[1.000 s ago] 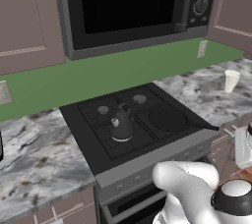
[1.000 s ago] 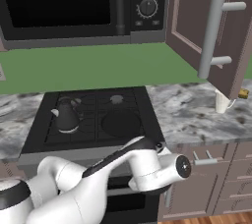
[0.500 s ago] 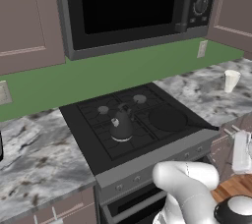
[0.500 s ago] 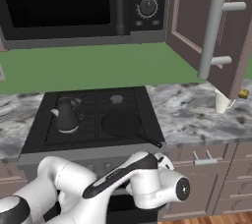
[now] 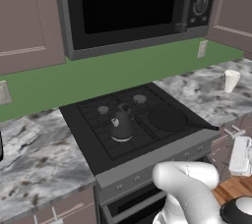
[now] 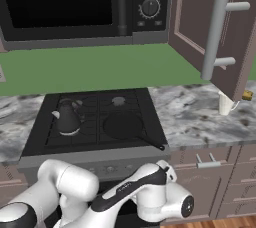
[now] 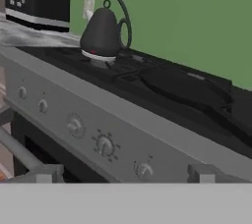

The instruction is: Pick the pan from the cabinet and place it on the stove. Then turn on the stove burner for the pan.

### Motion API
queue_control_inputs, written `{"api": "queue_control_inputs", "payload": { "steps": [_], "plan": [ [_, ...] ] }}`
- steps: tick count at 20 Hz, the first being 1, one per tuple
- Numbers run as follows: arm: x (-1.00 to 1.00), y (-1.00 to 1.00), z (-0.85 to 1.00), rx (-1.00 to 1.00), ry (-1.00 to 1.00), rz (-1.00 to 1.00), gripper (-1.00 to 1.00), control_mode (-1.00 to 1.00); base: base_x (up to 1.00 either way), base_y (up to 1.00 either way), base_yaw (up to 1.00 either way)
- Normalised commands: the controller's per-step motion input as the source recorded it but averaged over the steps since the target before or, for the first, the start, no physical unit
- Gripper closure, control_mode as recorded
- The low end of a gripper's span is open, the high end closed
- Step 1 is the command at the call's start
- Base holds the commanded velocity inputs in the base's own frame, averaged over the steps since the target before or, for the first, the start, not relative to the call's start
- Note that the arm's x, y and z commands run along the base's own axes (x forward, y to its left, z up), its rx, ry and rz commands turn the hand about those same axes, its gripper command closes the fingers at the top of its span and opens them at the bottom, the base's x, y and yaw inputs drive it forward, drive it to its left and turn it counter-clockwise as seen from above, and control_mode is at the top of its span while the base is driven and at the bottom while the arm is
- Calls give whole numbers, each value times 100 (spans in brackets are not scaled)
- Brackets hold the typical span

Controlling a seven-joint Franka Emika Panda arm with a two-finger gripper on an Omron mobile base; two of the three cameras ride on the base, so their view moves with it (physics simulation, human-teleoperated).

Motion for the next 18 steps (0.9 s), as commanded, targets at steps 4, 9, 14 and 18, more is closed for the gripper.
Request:
{"api": "queue_control_inputs", "payload": {
  "steps": [4,9,14,18],
  "plan": [
    [22,0,0,15,0,-11,-100,-100,0,0,0],
    [24,0,-9,10,1,-14,-100,-100,0,0,0],
    [26,3,-24,5,1,-15,-100,-100,0,0,0],
    [30,1,-29,2,0,-15,-100,-100,0,0,0]
  ]
}}
